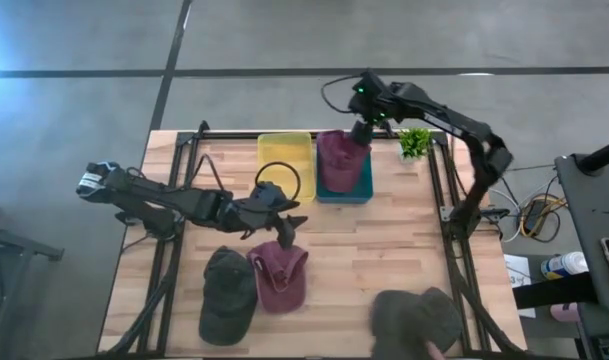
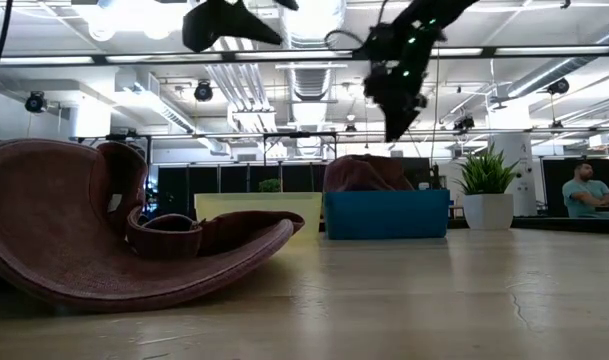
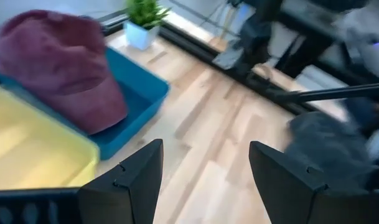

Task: Sort caps
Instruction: Put the left red cap into the blue bin

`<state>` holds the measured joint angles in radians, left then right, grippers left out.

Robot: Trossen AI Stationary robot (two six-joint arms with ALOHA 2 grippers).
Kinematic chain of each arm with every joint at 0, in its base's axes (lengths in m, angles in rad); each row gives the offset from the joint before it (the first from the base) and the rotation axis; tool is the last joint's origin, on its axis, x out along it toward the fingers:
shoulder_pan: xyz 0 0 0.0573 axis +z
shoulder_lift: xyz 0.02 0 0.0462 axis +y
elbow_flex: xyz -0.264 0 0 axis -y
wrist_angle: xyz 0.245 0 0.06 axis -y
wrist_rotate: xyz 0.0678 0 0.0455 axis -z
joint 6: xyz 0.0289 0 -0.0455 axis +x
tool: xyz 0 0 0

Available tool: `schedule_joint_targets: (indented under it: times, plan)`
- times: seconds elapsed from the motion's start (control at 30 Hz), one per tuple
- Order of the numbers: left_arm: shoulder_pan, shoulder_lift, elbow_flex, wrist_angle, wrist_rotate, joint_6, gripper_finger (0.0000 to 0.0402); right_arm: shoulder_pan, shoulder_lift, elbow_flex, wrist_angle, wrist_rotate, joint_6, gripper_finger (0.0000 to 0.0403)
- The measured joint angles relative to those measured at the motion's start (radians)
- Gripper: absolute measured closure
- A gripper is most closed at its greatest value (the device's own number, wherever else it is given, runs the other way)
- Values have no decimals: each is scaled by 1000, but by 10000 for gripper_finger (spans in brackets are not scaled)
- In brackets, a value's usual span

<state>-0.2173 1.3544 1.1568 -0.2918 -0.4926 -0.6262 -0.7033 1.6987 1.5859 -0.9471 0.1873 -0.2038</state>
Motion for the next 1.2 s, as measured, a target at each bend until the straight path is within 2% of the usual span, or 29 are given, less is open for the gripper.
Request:
schedule_joint_targets:
  times: [0.1,0.2,0.3,0.53,0.7,0.83,1.2]
  plan:
    - [1,0,0,-17,-27,0,171,3,-138,-122,39,30,34,161]
    - [5,0,0,-16,-53,8,171,2,-212,-254,34,30,21,161]
    - [18,0,0,-16,-57,19,171,1,-236,-368,43,33,-12,168]
    - [42,0,0,-16,-57,18,171,-2,-241,-515,274,31,-90,194]
    - [42,0,0,-16,-56,16,171,-20,-187,-512,310,17,-108,217]
    - [43,0,0,-16,-56,16,171,-24,-94,-466,318,-13,-112,231]
    - [43,0,0,-17,-54,16,171,-26,133,-291,334,-10,-135,248]
